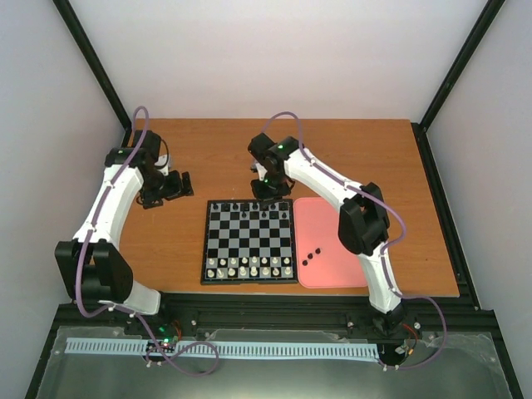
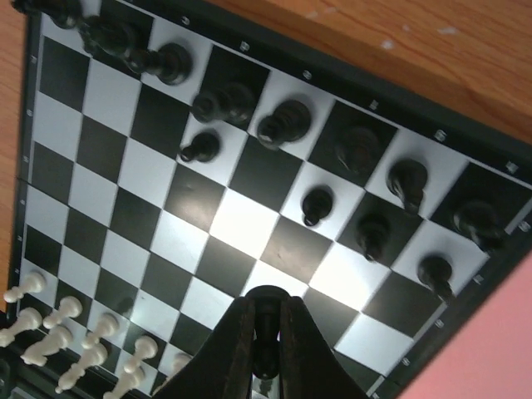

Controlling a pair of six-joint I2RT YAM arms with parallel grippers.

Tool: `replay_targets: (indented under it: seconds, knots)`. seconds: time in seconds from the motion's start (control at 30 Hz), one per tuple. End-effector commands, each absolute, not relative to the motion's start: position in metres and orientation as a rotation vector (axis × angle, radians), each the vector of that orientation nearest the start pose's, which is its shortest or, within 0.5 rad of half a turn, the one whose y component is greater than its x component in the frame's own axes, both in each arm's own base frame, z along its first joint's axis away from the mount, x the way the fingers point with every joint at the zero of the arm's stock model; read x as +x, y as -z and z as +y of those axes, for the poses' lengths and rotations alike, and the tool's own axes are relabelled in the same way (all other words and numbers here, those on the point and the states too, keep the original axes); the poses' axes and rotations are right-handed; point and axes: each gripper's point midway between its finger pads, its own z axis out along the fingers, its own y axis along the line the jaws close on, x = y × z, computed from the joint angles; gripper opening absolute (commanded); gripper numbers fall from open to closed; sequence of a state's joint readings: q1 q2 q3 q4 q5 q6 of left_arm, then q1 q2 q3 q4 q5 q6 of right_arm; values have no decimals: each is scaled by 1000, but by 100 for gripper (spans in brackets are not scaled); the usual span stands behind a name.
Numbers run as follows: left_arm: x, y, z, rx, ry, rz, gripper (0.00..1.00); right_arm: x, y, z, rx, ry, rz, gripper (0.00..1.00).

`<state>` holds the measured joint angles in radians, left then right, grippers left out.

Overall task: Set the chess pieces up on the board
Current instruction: Place the chess piece on the chessboard.

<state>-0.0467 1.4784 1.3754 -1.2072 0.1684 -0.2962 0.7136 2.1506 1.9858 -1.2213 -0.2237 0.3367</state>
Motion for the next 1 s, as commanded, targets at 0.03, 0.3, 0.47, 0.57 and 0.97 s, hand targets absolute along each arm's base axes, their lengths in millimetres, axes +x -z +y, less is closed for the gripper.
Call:
replay_targets:
  seconds: [0.03,0.3,0.47,0.57,0.97]
  knots:
    - [308,-185,-42,-378,355,2827,100,321,-108,353,-681,-499,3017,8]
    - [310,-178,-44,-376,366,2843,100,315,-90,370,-730,-513,3051,8]
    - [313,-179,-44,-372,371,2843,100,315,-80,370,-740,-499,3071,8]
    - [314,-178,-46,-370,382,2844,100,316,-74,370,-734,-484,3075,9]
    - [315,-176,-49,-360,405,2848,100,324,-59,372,-715,-448,3073,10]
